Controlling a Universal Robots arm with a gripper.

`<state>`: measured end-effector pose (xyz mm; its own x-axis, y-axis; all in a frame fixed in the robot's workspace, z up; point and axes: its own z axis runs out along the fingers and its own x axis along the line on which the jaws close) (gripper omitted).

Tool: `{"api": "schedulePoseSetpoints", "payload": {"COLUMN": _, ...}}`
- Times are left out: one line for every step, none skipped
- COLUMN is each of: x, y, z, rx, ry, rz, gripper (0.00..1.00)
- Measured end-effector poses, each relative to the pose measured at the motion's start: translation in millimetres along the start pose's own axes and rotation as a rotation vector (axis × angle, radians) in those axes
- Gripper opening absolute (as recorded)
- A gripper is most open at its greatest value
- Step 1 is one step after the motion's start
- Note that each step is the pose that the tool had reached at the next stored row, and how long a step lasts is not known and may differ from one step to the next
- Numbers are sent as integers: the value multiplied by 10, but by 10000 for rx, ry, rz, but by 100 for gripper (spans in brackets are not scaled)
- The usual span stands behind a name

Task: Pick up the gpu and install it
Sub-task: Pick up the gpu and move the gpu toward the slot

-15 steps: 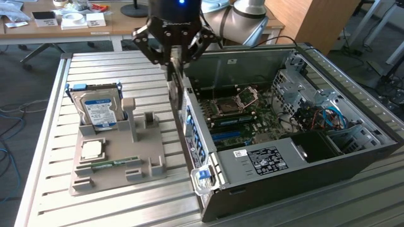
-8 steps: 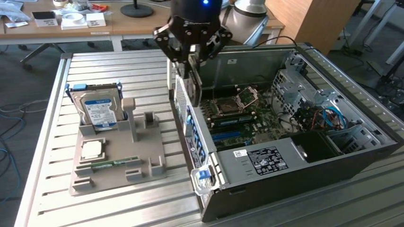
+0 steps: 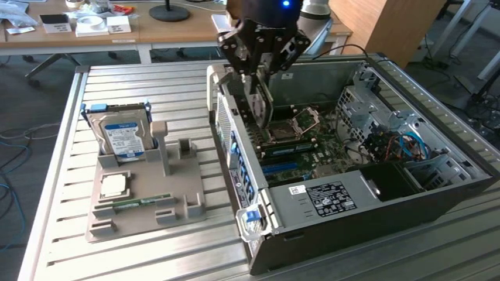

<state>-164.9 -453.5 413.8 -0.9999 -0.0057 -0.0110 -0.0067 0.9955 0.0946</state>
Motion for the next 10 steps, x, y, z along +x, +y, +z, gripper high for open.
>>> {"api": "schedulePoseSetpoints", "payload": {"x": -47, "y": 0, "z": 1, "rx": -20, "ry": 0, "rz": -1, "gripper": 27}}
{"api": "schedulePoseSetpoints", "payload": {"x": -92, "y": -1, "z": 1, "rx": -38, "ry": 0, "rz": 0, "gripper": 27}}
{"api": "schedulePoseSetpoints", "payload": {"x": -136, "y": -1, "z": 2, "rx": -55, "ry": 0, "rz": 1, "gripper": 27}}
{"api": "schedulePoseSetpoints", "payload": {"x": -182, "y": -1, "z": 2, "rx": -72, "ry": -1, "rz": 0, "gripper": 27}}
{"api": "schedulePoseSetpoints", "payload": {"x": -227, "y": -2, "z": 3, "rx": -87, "ry": 0, "rz": -1, "gripper": 27}}
{"api": "schedulePoseSetpoints", "payload": {"x": -274, "y": -2, "z": 3, "rx": -96, "ry": 0, "rz": 1, "gripper": 27}}
{"api": "schedulePoseSetpoints", "payload": {"x": -319, "y": -2, "z": 4, "rx": -103, "ry": 0, "rz": 2, "gripper": 27}}
{"api": "schedulePoseSetpoints", "payload": {"x": -364, "y": -3, "z": 4, "rx": -109, "ry": 0, "rz": 0, "gripper": 27}}
{"api": "schedulePoseSetpoints", "payload": {"x": -410, "y": -3, "z": 5, "rx": -114, "ry": 0, "rz": -1, "gripper": 27}}
{"api": "schedulePoseSetpoints", "payload": {"x": -454, "y": -3, "z": 6, "rx": -118, "ry": 0, "rz": 1, "gripper": 27}}
